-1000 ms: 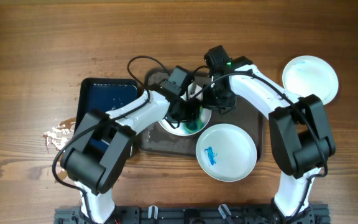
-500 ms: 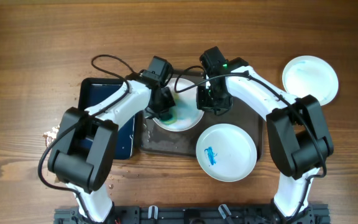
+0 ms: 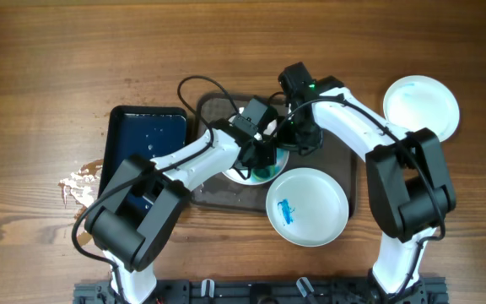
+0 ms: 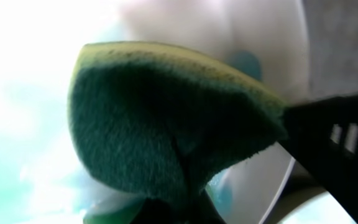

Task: Clean dirty plates on tray and stack at the side
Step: 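Scrub the blue stain on the held plate with the left gripper's sponge, then return the sponge to the basin and open the left gripper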

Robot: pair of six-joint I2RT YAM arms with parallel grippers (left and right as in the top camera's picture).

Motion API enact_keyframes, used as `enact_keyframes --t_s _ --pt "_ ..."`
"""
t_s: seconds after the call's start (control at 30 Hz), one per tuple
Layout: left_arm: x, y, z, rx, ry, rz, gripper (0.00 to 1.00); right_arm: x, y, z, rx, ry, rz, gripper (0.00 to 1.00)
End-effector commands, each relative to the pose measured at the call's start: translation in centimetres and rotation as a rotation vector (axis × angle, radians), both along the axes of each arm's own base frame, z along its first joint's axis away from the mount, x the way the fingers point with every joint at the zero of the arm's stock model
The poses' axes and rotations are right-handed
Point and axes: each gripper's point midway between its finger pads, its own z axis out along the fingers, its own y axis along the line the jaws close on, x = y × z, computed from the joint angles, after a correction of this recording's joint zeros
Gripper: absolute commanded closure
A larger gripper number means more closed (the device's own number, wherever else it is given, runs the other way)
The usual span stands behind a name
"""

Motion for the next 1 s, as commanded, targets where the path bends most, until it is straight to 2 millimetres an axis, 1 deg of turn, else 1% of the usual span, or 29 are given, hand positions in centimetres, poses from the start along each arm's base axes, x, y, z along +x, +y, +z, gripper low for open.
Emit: enact_keyframes --t_s 0.0,0.03,0.07,0.1,0.13,0.17,0.2,0.23,0.27,0.33,0.37,0.43,0.5,0.53,0.63,0.7,0.73,0.77,0.8,0.87,0.9,0.97 --pt "-4.4 -3.1 -1.8 -0.149 0.192 -0.076 0.96 -0.3 1.5 -0.2 0.038 0.007 0.022 0.95" --pt "-3.4 -2.7 -1.8 -0.147 0.176 -0.041 0.96 -0.4 1.5 -0.2 0.038 0.007 0.022 0.96" --pt "-1.6 -1.1 -2.3 -0.097 0.144 0.054 0.96 -0.4 1.5 -0.2 0.037 0.008 0.022 0.95" --pt "-0.3 0.3 -2.6 -0.059 0.120 0.117 0.96 -0.4 1.5 -0.2 0.037 0.010 0.021 0.95" --pt "1.3 2.3 -3.0 -0.009 0.087 0.198 0.96 -0.4 1.5 -0.2 0.036 0.010 0.022 0.95" --pt "2.9 4.8 -3.2 0.043 0.059 0.289 0.96 -0.5 1.5 -0.2 0.035 0.012 0.022 0.96" --pt "4.0 6.6 -3.3 0.075 0.043 0.357 0.96 -0.5 1.5 -0.2 0.035 0.013 0.022 0.95" --pt "4.9 8.2 -3.4 0.105 0.025 0.411 0.96 -0.5 1.4 -0.2 0.034 0.014 0.023 0.96" --pt "6.0 11.0 -3.4 0.163 0.006 0.498 0.96 -0.6 1.4 -0.2 0.033 0.016 0.025 0.95" --pt "6.7 14.1 -2.8 0.249 -0.040 0.562 0.96 -0.7 1.4 -0.2 0.032 0.018 0.033 0.95" --pt "6.9 15.3 -2.2 0.292 -0.066 0.583 0.96 -0.7 1.4 -0.2 0.032 0.017 0.037 0.96" --pt "6.7 16.3 -1.2 0.340 -0.088 0.584 0.96 -0.6 1.4 -0.2 0.033 0.016 0.038 0.95" --pt "5.5 17.1 -0.2 0.380 -0.073 0.579 0.96 -0.6 1.4 -0.2 0.033 0.015 0.037 0.95" --pt "5.1 17.1 0.3 0.383 -0.069 0.548 0.96 -0.6 1.4 -0.2 0.034 0.014 0.038 0.95" --pt "4.3 15.4 2.6 0.336 -0.092 0.402 0.96 -0.6 1.4 -0.2 0.033 0.016 0.040 0.95" --pt "3.6 13.6 5.1 0.266 -0.122 0.334 0.96 -0.6 1.4 -0.2 0.033 0.016 0.040 0.95" --pt "3.1 13.0 6.7 0.232 -0.136 0.320 0.96 -0.6 1.4 -0.2 0.033 0.016 0.040 0.95" --pt "2.8 13.0 7.6 0.223 -0.147 0.319 0.96 -0.6 1.4 -0.2 0.033 0.016 0.040 0.95" --pt "2.3 13.3 9.0 0.214 -0.160 0.324 0.96 -0.6 1.4 -0.2 0.033 0.015 0.040 0.96" --pt "1.4 14.7 10.5 0.215 -0.160 0.348 0.96 -0.6 1.4 -0.2 0.033 0.015 0.040 0.95" --pt "0.9 16.0 10.9 0.229 -0.141 0.373 0.96 -0.6 1.4 -0.2 0.033 0.014 0.040 0.95" --pt "0.4 18.4 10.4 0.274 -0.090 0.426 0.96 -0.6 1.4 -0.2 0.034 0.012 0.040 0.95"
